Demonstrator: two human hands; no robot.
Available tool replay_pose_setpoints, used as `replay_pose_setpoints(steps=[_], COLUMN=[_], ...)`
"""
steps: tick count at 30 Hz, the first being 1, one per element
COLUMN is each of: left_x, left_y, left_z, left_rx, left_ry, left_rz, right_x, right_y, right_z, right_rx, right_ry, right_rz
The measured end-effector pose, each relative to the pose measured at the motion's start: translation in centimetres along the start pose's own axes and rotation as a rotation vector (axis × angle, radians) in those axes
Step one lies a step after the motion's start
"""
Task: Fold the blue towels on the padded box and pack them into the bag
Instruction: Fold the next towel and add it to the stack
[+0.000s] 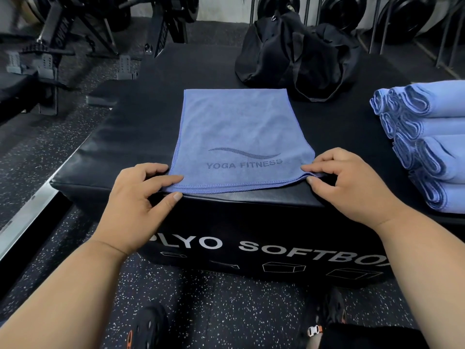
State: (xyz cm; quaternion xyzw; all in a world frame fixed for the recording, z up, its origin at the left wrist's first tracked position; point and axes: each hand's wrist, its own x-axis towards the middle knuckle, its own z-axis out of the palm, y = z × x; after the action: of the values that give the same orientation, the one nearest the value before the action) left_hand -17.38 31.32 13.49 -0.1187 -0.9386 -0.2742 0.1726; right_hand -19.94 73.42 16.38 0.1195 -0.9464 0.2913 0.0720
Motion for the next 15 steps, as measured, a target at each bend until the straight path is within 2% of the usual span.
replay_pose_setpoints(steps=[7, 12, 15], left_x=[0.4, 0.6, 1.0], left_y=[-0.1, 0.2, 0.8], left_z=[0.2, 0.1, 0.0], left_rx=[-0.014, -0.046, -0.061], left_ry=[-0.007, -0.002, 0.027], left_rz=[-0.030, -0.029, -0.053], right_x=[0.6, 1.4, 1.5], right_y=[-0.4, -0.8, -1.0], right_z=[-0.1, -0.3, -0.6], right_rx=[0.025, 0.156, 0.333], right_ry=[-0.008, 0.072, 0.122], right_rz=[0.061, 0.120, 0.176])
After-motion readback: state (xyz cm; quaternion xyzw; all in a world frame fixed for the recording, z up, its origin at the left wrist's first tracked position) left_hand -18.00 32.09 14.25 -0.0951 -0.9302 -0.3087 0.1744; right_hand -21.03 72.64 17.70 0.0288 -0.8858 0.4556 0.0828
